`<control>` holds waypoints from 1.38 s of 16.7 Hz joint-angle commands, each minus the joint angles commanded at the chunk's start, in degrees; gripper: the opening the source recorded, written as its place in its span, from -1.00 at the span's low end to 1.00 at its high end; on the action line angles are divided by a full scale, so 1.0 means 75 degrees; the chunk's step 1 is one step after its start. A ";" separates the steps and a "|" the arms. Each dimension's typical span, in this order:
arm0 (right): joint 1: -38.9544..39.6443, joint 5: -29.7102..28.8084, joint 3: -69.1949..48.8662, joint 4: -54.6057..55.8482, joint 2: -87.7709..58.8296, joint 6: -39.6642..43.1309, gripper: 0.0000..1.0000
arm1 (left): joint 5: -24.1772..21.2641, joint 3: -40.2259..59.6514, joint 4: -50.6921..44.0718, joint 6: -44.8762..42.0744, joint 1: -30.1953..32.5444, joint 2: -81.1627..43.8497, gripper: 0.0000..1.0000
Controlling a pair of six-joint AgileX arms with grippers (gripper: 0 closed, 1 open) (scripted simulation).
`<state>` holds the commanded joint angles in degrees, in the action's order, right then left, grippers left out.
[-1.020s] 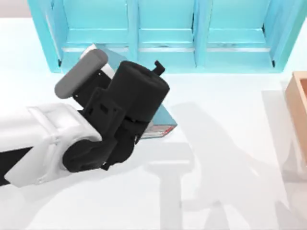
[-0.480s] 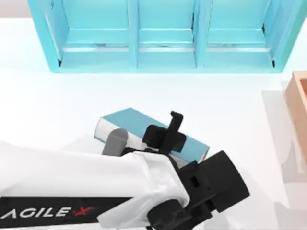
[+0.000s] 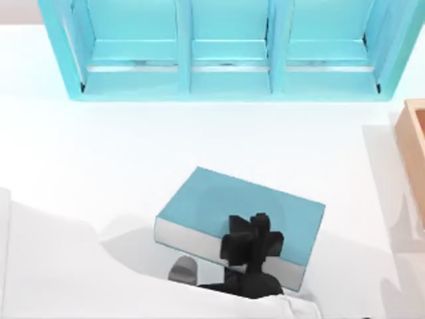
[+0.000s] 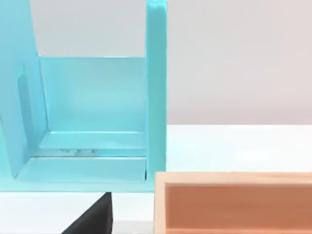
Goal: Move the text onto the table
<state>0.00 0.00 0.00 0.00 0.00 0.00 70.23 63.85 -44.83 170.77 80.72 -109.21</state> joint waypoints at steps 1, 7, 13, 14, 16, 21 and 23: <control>0.0000 0.0000 0.0000 0.0000 0.0000 0.0000 1.00 | 0.0164 0.0075 -0.0156 0.0445 0.0138 -0.0105 -1.00; 0.0000 0.0000 0.0000 0.0000 0.0000 0.0000 1.00 | 0.0639 0.0296 -0.0575 0.1667 0.0526 -0.0390 -1.00; 0.0000 0.0000 0.0000 0.0000 0.0000 0.0000 1.00 | 0.0613 0.0300 -0.0657 0.1722 0.0523 -0.0404 -1.00; 0.0000 0.0000 0.0000 0.0000 0.0000 0.0000 1.00 | 0.0617 0.0334 -0.0768 0.1831 0.0554 -0.0425 -1.00; 0.0000 0.0000 0.0000 0.0000 0.0000 0.0000 1.00 | 0.0620 0.0404 -0.0996 0.2054 0.0618 -0.0463 -1.00; 0.0000 0.0000 0.0000 0.0000 0.0000 0.0000 1.00 | 0.0606 0.0384 -0.1018 0.2085 0.0606 -0.0487 -1.00; 0.0000 0.0000 0.0000 0.0000 0.0000 0.0000 1.00 | 0.0627 0.0293 -0.0808 0.2068 0.0600 -0.0619 -1.00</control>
<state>0.00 0.00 0.00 0.00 0.00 0.00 74.93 66.05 -50.89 186.29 85.22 -113.86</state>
